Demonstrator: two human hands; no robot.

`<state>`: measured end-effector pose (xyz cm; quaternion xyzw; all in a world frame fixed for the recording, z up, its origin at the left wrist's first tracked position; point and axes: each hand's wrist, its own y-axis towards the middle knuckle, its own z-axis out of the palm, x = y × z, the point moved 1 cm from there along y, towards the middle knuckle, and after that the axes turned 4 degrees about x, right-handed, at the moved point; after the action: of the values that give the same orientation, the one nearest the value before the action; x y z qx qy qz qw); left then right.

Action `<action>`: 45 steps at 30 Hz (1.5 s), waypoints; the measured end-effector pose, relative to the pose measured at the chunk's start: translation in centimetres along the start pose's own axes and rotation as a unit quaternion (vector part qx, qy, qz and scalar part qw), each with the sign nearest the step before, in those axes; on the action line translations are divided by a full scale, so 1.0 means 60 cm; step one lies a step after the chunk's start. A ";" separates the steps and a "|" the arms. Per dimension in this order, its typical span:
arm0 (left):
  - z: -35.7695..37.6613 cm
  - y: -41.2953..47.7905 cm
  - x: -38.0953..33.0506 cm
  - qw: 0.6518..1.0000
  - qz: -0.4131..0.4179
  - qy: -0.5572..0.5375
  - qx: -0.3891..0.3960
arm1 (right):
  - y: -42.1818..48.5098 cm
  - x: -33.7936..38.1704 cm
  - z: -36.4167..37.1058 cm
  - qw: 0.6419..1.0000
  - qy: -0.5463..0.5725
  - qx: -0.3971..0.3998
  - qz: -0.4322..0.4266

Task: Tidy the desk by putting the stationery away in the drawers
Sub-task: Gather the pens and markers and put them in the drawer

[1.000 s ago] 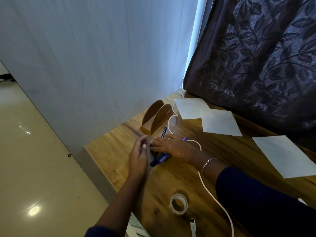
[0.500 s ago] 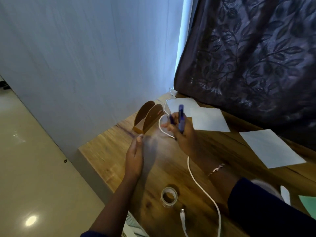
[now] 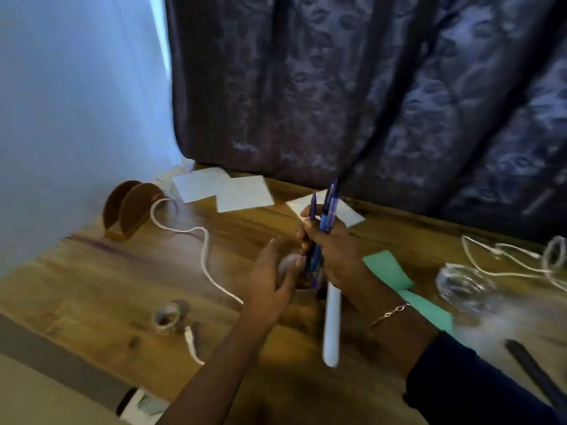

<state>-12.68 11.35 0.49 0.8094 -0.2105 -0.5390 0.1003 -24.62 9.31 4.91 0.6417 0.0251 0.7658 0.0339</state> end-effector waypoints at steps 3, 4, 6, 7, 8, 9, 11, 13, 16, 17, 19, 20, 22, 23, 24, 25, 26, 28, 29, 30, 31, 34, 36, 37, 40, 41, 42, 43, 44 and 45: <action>0.085 -0.027 -0.041 0.999 0.010 0.013 0.046 | -0.073 0.024 -0.086 1.000 -0.020 -0.014 -0.019; 0.116 -0.038 -0.060 0.998 0.021 0.009 0.059 | -0.102 0.032 -0.118 0.999 -0.039 -0.023 -0.023; 0.174 -0.063 -0.099 0.996 0.022 0.003 0.085 | -0.161 0.048 -0.180 0.996 -0.075 -0.037 -0.033; 0.203 -0.076 -0.118 0.995 0.027 0.010 0.092 | -0.192 0.056 -0.209 0.994 -0.091 -0.042 -0.038; 0.226 -0.087 -0.131 0.994 0.032 0.017 0.099 | -0.219 0.061 -0.231 0.993 -0.105 -0.043 -0.042; 0.254 -0.102 -0.148 0.993 0.038 0.012 0.112 | -0.251 0.064 -0.256 0.991 -0.115 -0.049 -0.046; 0.301 -0.126 -0.176 0.989 0.041 -0.002 0.145 | -0.311 0.063 -0.295 0.989 -0.124 -0.073 -0.041; 0.336 -0.145 -0.195 0.984 0.046 -0.009 0.172 | -0.360 0.047 -0.323 0.986 -0.123 -0.113 -0.023; 0.379 -0.166 -0.211 0.978 0.057 0.006 0.199 | -0.416 0.013 -0.356 0.982 -0.119 -0.144 0.013; 0.391 -0.171 -0.211 0.977 0.059 0.015 0.203 | -0.429 0.004 -0.365 0.982 -0.118 -0.141 0.028; 0.408 -0.176 -0.210 0.975 0.059 0.034 0.213 | -0.445 -0.001 -0.382 0.981 -0.117 -0.149 0.045; 0.415 -0.177 -0.212 0.973 0.066 0.043 0.218 | -0.449 0.004 -0.395 0.977 -0.131 -0.162 0.040; 0.431 -0.181 -0.218 0.966 0.088 0.057 0.236 | -0.450 0.019 -0.436 0.958 -0.205 -0.201 0.022; 0.439 -0.183 -0.222 0.961 0.102 0.067 0.250 | -0.446 0.033 -0.460 0.942 -0.253 -0.221 0.021; 0.449 -0.187 -0.226 0.952 0.120 0.084 0.270 | -0.442 0.043 -0.491 0.920 -0.305 -0.243 0.038; 0.460 -0.192 -0.231 0.939 0.137 0.108 0.297 | -0.440 0.055 -0.524 0.894 -0.355 -0.263 0.070; 0.473 -0.197 -0.236 0.922 0.151 0.136 0.330 | -0.438 0.065 -0.556 0.858 -0.415 -0.281 0.111; 0.498 -0.207 -0.245 0.883 0.180 0.198 0.386 | -0.439 0.075 -0.611 0.777 -0.524 -0.292 0.193; 0.509 -0.213 -0.248 0.864 0.194 0.226 0.405 | -0.441 0.072 -0.631 0.749 -0.554 -0.283 0.226; 0.519 -0.218 -0.252 0.848 0.204 0.251 0.420 | -0.441 0.068 -0.643 0.733 -0.573 -0.270 0.247; 0.527 -0.221 -0.254 0.833 0.207 0.273 0.434 | -0.440 0.060 -0.652 0.724 -0.584 -0.254 0.264; 0.543 -0.228 -0.256 0.808 0.209 0.303 0.461 | -0.439 0.037 -0.660 0.716 -0.603 -0.212 0.280; 0.548 -0.229 -0.255 0.796 0.216 0.317 0.469 | -0.442 0.027 -0.657 0.701 -0.628 -0.203 0.270; 0.550 -0.230 -0.253 0.790 0.212 0.323 0.477 | -0.445 0.019 -0.654 0.693 -0.640 -0.203 0.262; 0.552 -0.234 -0.250 0.782 0.193 0.334 0.489 | -0.457 -0.004 -0.636 0.691 -0.646 -0.195 0.260; 0.552 -0.235 -0.250 0.784 0.191 0.334 0.488 | -0.460 -0.012 -0.630 0.691 -0.646 -0.190 0.264; 0.552 -0.235 -0.249 0.787 0.187 0.331 0.485 | -0.464 -0.018 -0.623 0.688 -0.650 -0.186 0.264; 0.551 -0.235 -0.249 0.793 0.181 0.326 0.482 | -0.466 -0.022 -0.616 0.685 -0.653 -0.186 0.263; 0.550 -0.236 -0.248 0.798 0.173 0.321 0.480 | -0.467 -0.024 -0.610 0.682 -0.656 -0.189 0.263; 0.549 -0.237 -0.249 0.803 0.164 0.317 0.477 | -0.467 -0.026 -0.605 0.678 -0.659 -0.191 0.264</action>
<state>-44.42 32.82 -5.77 0.8342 -0.5272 -0.0596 -0.1500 -59.57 37.28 -5.27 0.9397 -0.3213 0.1104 -0.0400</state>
